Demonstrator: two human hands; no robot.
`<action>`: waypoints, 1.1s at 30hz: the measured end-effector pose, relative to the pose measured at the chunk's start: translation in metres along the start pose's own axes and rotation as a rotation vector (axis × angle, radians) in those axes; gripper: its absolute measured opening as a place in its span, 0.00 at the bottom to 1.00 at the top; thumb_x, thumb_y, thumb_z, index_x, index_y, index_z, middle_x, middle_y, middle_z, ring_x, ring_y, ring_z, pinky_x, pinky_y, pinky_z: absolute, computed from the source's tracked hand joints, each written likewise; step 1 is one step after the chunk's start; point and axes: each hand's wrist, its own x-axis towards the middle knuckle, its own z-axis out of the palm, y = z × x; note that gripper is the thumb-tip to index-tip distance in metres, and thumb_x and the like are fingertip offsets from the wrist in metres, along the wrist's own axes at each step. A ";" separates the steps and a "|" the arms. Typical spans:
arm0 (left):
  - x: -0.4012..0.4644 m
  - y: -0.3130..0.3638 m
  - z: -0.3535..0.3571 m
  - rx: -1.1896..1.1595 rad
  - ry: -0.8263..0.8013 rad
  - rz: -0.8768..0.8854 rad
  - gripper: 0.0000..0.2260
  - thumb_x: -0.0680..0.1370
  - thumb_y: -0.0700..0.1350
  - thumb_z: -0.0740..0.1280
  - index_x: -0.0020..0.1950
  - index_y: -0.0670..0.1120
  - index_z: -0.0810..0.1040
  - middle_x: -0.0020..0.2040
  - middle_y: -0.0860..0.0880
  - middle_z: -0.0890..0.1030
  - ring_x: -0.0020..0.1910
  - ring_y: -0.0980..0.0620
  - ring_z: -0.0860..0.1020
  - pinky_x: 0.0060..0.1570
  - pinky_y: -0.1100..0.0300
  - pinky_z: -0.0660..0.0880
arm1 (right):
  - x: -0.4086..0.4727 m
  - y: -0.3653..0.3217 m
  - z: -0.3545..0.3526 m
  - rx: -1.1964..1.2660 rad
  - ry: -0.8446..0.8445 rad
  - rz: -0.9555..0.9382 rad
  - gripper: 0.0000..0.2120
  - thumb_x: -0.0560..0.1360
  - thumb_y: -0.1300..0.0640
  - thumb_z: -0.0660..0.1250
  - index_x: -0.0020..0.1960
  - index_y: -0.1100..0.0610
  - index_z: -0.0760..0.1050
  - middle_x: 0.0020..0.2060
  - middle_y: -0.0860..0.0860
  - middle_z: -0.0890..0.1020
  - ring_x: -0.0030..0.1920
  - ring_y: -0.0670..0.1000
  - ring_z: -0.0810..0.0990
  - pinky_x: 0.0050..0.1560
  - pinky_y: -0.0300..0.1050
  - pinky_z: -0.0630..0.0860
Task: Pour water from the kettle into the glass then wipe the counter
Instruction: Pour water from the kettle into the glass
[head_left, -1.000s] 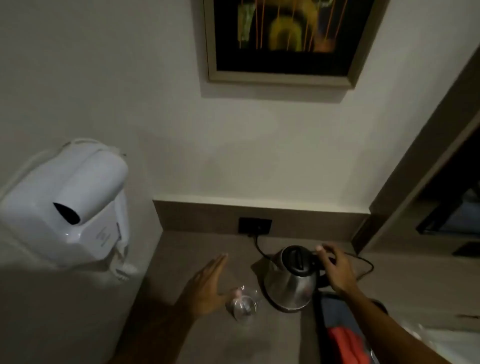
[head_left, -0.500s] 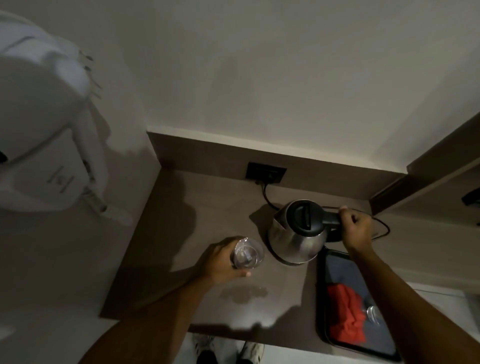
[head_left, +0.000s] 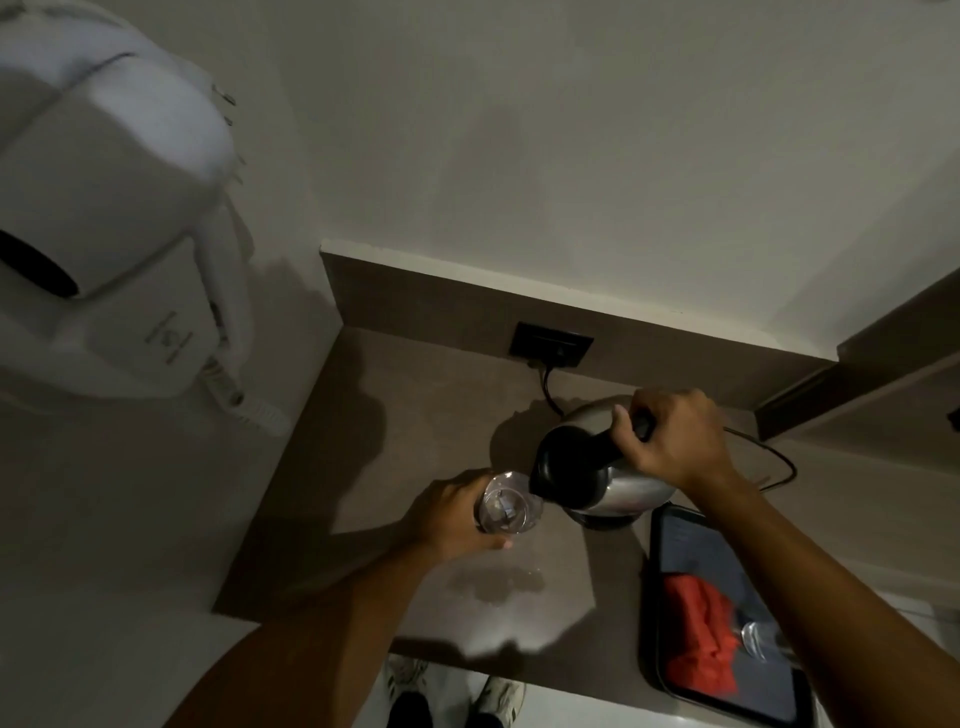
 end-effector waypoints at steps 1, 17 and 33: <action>0.000 0.000 -0.001 0.004 -0.009 0.003 0.42 0.58 0.71 0.74 0.70 0.64 0.67 0.63 0.58 0.81 0.59 0.52 0.80 0.54 0.51 0.80 | 0.000 -0.003 0.001 -0.009 -0.013 -0.025 0.23 0.73 0.44 0.58 0.27 0.58 0.74 0.21 0.51 0.73 0.20 0.52 0.69 0.23 0.43 0.70; -0.003 0.005 -0.006 0.019 -0.034 -0.025 0.43 0.59 0.72 0.73 0.71 0.62 0.66 0.65 0.56 0.80 0.61 0.49 0.80 0.56 0.49 0.79 | 0.009 -0.029 -0.007 -0.355 -0.031 -0.155 0.23 0.74 0.41 0.56 0.25 0.53 0.69 0.21 0.47 0.69 0.20 0.51 0.65 0.34 0.39 0.59; -0.006 0.007 -0.009 0.008 -0.051 -0.023 0.42 0.59 0.70 0.73 0.71 0.63 0.65 0.66 0.57 0.79 0.62 0.49 0.79 0.58 0.48 0.79 | 0.022 -0.047 -0.030 -0.448 -0.144 -0.134 0.25 0.75 0.40 0.54 0.25 0.53 0.65 0.18 0.44 0.61 0.17 0.46 0.58 0.28 0.32 0.52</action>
